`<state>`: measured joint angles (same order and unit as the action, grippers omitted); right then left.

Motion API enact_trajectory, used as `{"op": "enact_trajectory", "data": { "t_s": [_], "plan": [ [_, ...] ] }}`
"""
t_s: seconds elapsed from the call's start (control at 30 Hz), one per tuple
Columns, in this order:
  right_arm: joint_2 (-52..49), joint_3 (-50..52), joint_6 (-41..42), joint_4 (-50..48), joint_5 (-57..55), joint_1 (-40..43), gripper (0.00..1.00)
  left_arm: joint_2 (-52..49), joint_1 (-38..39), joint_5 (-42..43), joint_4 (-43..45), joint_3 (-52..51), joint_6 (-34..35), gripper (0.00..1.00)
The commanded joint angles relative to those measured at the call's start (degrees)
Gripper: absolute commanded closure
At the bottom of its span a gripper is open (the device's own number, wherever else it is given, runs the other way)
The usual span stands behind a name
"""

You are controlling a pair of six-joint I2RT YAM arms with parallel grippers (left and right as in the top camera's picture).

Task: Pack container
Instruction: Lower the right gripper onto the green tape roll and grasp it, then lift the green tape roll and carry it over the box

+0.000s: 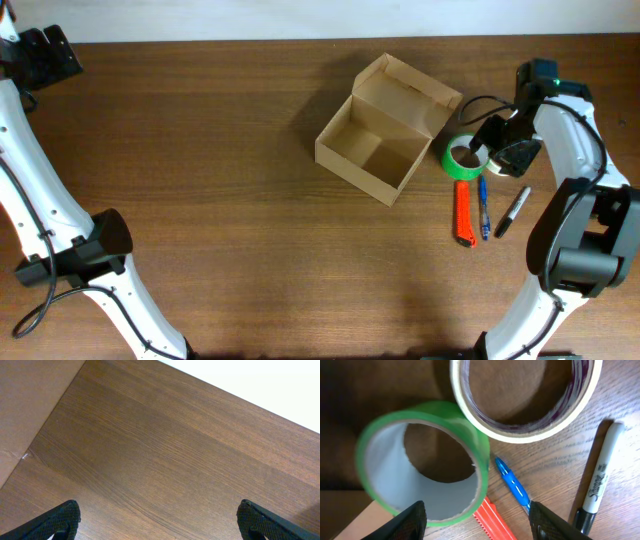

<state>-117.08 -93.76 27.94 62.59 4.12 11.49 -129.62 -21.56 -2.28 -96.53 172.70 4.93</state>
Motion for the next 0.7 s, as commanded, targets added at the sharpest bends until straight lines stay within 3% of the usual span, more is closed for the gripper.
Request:
{"op": "enact_trajectory", "data": {
  "t_s": [0.0,0.27,0.43,0.57,0.67],
  "plan": [
    [-0.68,2.82,2.6,-0.83,-0.04,0.17,0.35,1.7,-0.24,0.57,-0.13,-0.17,-0.52,0.0],
    [-0.7,7.1,4.07,-4.17,-0.33,0.22,0.43,1.7,-0.24,0.57,-0.13,-0.17,-0.5,0.0],
    [-0.7,7.74,4.07,-5.66,-0.33,0.22,0.75,1.7,-0.26,0.57,-0.13,-0.17,-0.5,0.0],
    [-0.7,7.74,4.09,-6.27,-0.33,0.22,0.83,1.7,-0.26,0.57,-0.13,-0.17,-0.52,0.0],
    [-0.7,7.74,4.09,-6.73,-0.35,0.22,0.95,1.7,-0.24,0.57,-0.13,-0.17,-0.5,0.0]
  ]
}}
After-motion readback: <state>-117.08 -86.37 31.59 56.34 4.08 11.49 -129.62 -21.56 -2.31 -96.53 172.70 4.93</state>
